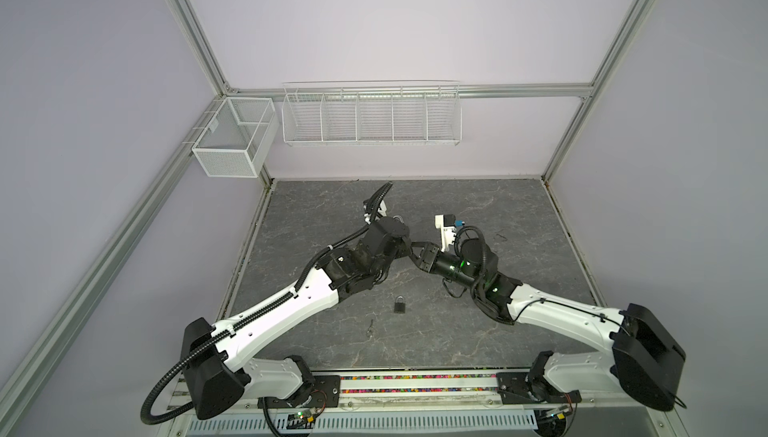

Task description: Unlock with the key

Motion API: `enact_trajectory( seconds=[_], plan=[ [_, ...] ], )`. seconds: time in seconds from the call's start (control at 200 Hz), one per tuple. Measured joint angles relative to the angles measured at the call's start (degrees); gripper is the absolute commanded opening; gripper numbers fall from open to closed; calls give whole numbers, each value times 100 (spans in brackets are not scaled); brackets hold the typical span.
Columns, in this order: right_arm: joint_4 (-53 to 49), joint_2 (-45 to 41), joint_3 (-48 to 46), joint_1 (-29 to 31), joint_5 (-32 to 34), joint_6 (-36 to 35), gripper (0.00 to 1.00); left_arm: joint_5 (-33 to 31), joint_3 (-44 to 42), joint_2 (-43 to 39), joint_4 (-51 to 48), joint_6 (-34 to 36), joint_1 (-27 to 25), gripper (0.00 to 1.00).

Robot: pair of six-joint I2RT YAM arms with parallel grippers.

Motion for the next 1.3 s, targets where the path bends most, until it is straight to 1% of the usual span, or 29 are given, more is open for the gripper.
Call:
enact_trajectory(
  seconds=[0.27, 0.335, 0.645, 0.81, 1.114, 1.299],
  plan=[
    [4, 149, 87, -31, 7, -2, 18, 20, -4, -55, 22, -20, 0, 0],
    [7, 179, 92, -33, 20, -2, 15, 31, -22, -81, 35, -22, 0, 0],
    [2, 199, 136, -33, 17, -48, 11, 46, -151, -188, 140, -68, 2, 0],
    [4, 199, 157, -31, -4, -133, 6, 44, -186, -267, 164, -111, 7, 0],
    [20, 201, 195, -33, -70, -144, 6, 136, -297, -369, 313, -216, 39, 0],
    [72, 210, 243, -61, -201, -17, 6, 284, -393, -468, 496, -304, 116, 0]
  ],
)
